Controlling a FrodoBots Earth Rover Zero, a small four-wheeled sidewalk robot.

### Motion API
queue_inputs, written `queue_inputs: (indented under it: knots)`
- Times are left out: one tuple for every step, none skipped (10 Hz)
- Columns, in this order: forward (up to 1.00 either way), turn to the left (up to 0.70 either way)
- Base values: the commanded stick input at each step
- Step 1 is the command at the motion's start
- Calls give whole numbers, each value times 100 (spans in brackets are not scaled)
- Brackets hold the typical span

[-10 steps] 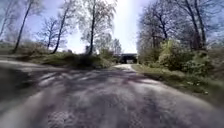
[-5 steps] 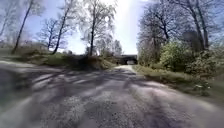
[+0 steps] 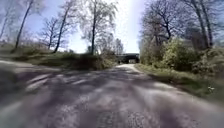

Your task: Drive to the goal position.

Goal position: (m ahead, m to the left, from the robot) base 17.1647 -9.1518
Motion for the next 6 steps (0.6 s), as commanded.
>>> queue_inputs:
  knots:
    - [70, 0]
    - [70, 0]
    - [70, 0]
    - [70, 0]
    - [70, 0]
    - [70, 0]
